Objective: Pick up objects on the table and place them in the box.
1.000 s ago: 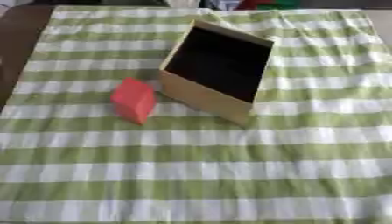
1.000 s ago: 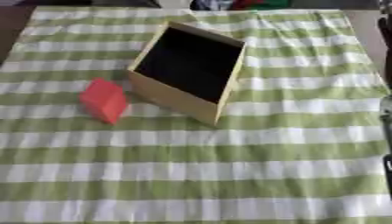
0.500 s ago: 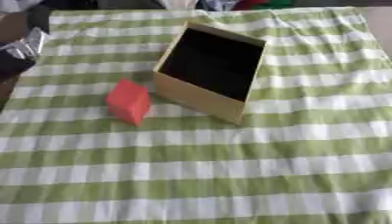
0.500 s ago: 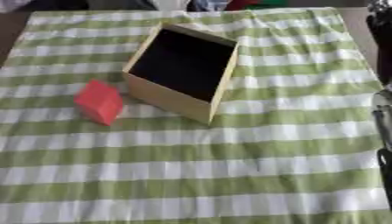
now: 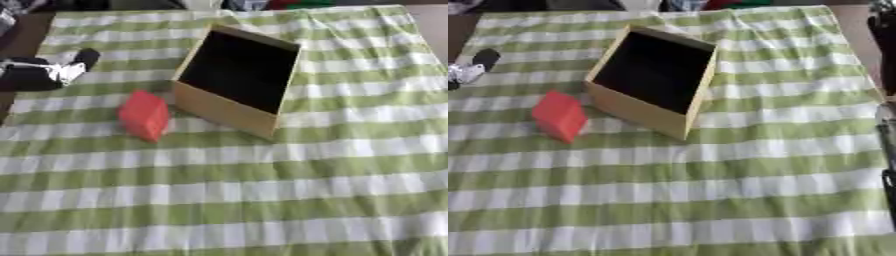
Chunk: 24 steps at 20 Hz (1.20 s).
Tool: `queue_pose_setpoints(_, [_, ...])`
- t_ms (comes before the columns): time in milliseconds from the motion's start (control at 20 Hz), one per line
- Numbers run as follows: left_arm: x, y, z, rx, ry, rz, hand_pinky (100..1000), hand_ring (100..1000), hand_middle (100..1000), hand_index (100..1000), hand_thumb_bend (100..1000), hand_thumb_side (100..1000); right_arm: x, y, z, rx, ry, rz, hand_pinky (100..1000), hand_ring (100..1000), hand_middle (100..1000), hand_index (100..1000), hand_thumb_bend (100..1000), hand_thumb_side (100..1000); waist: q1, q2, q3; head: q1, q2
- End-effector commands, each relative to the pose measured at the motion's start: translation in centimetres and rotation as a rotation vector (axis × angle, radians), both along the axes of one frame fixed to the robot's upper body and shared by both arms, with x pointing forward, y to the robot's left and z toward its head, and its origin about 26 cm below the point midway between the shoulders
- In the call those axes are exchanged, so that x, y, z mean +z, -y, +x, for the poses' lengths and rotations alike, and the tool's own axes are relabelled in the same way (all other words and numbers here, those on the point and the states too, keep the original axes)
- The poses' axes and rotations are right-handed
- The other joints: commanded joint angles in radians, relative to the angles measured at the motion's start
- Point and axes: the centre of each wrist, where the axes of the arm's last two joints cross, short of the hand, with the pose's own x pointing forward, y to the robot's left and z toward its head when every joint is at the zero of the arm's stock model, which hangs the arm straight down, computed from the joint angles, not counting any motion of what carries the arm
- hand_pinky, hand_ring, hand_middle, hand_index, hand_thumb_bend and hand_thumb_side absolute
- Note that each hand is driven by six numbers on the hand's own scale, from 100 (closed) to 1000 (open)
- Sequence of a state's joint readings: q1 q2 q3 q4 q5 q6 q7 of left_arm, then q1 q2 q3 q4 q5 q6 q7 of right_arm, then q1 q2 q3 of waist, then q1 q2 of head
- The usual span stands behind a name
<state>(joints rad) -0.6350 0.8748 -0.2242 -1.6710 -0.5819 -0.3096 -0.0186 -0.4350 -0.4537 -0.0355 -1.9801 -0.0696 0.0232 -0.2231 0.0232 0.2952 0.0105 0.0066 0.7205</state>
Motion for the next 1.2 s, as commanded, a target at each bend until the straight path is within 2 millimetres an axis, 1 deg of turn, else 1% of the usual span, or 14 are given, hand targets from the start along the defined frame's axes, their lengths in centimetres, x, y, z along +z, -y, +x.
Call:
queue_pose_setpoints(50, [1.6,-0.9,0.1,0.022,0.012,0.139,716,750,806,929,597,299,1.0,-0.1,-0.4,0.012,0.034,-0.022,887,733,726,878,100,562,0.001,-0.023,-0.002,0.016,0.016])
queue_pose_setpoints(100, [1.8,-0.7,0.3,0.017,0.009,0.176,713,757,811,928,640,309,1.0,-0.1,-0.4,0.013,0.034,-0.023,887,733,726,878,100,562,0.001,-0.022,-0.003,0.020,0.016])
queue_pose_setpoints(200, [2.0,-0.7,0.9,0.020,-0.003,0.242,728,769,820,935,687,336,1.0,-0.2,-0.4,0.017,0.033,-0.025,887,733,726,878,100,564,0.001,-0.022,-0.003,0.025,0.013])
queue_pose_setpoints(350, [2.0,-0.8,1.8,0.030,-0.030,0.330,743,774,814,936,711,351,1.0,-0.2,-0.4,0.019,0.030,-0.028,887,733,726,878,100,566,0.002,-0.022,-0.002,0.030,0.011])
queue_pose_setpoints(400, [2.0,-0.8,2.2,0.032,-0.040,0.355,763,786,817,946,728,360,1.0,-0.2,-0.4,0.020,0.029,-0.029,887,733,726,879,100,567,0.003,-0.023,-0.002,0.031,0.010])
queue_pose_setpoints(600, [2.2,-1.1,3.2,0.030,-0.081,0.426,765,786,818,946,730,360,0.9,-0.2,-0.4,0.020,0.025,-0.031,887,733,726,879,100,567,0.003,-0.024,0.001,0.031,0.011])
queue_pose_setpoints(650, [2.2,-1.2,3.4,0.025,-0.094,0.441,801,798,827,961,754,310,0.9,-0.2,-0.4,0.022,0.024,-0.031,887,733,726,878,100,571,0.004,-0.024,0.000,0.033,0.010])
queue_pose_setpoints(700, [1.8,-1.0,3.8,0.014,-0.115,0.456,853,806,827,968,716,172,0.9,-0.3,-0.4,0.025,0.023,-0.031,887,733,726,878,100,574,0.006,-0.025,-0.001,0.036,0.009])
queue_pose_setpoints(750, [1.4,-0.8,4.2,0.002,-0.141,0.461,857,807,828,968,713,154,0.9,-0.3,-0.4,0.027,0.021,-0.031,887,733,726,878,100,575,0.007,-0.026,-0.002,0.038,0.008])
queue_pose_setpoints(800, [1.0,-0.6,4.6,-0.002,-0.167,0.458,870,811,831,972,704,115,0.8,-0.3,-0.4,0.028,0.019,-0.030,888,733,726,879,100,577,0.008,-0.026,-0.002,0.040,0.007])
queue_pose_setpoints(950, [0.1,-0.4,5.9,0.007,-0.247,0.430,890,819,837,976,696,100,0.7,-0.3,-0.4,0.030,0.013,-0.029,888,732,726,878,100,580,0.009,-0.027,-0.003,0.043,0.004])
queue_pose_setpoints(1150, [-1.1,0.1,7.4,0.028,-0.360,0.387,929,819,833,985,711,128,0.7,-0.4,-0.3,0.034,0.008,-0.030,888,732,726,878,100,583,0.009,-0.028,-0.003,0.046,0.003])
queue_pose_setpoints(1200, [-1.3,0.2,7.7,0.027,-0.383,0.382,940,821,836,986,719,147,0.7,-0.4,-0.3,0.034,0.007,-0.030,888,732,726,878,100,586,0.008,-0.028,-0.002,0.046,0.003])
